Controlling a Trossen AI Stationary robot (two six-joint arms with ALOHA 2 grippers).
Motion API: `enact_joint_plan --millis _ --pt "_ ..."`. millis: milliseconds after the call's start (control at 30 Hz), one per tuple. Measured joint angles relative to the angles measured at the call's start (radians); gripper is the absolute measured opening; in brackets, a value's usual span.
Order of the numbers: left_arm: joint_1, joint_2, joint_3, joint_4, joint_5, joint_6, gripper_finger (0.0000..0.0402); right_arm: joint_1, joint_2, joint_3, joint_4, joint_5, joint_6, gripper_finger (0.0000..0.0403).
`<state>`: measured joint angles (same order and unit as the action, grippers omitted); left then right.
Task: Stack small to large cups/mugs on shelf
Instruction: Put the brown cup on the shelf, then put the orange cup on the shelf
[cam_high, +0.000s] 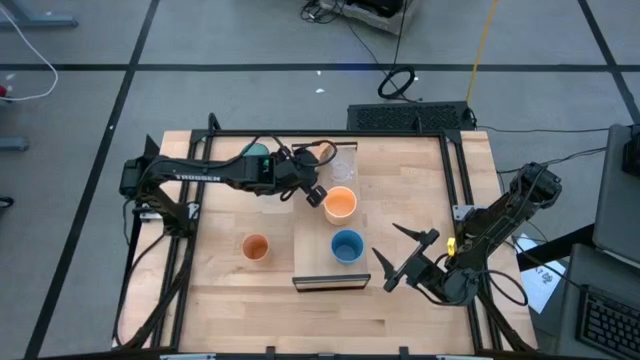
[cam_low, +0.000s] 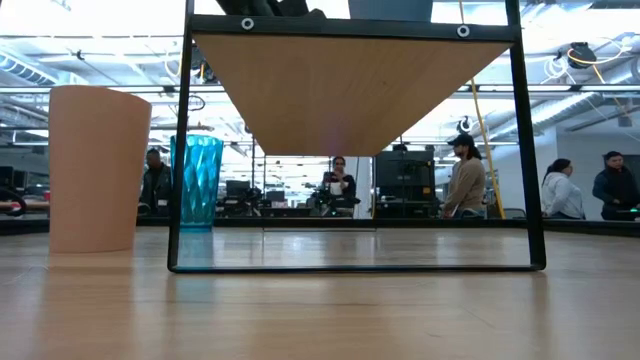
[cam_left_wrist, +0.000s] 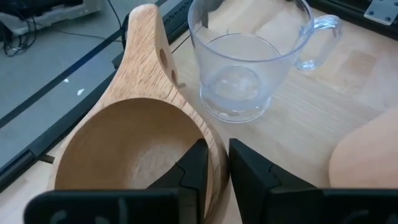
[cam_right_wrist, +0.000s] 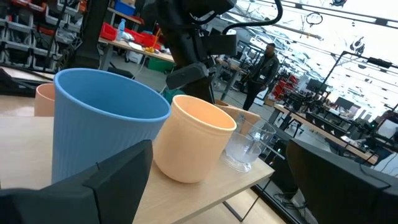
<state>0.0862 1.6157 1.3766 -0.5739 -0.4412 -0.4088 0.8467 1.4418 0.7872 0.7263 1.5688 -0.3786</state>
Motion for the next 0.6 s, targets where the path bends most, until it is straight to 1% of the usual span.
enact_joint_plan --millis 300,600 --pt "0.005 0.000 0.000 0.014 -0.003 0.016 0.0067 0.000 0.000 0.000 0.001 0.000 0.000 0.0364" --pt "0.005 0.000 0.000 0.082 -0.005 0.046 0.0068 0.000 0.000 0.000 0.002 0.000 0.000 0.0364"
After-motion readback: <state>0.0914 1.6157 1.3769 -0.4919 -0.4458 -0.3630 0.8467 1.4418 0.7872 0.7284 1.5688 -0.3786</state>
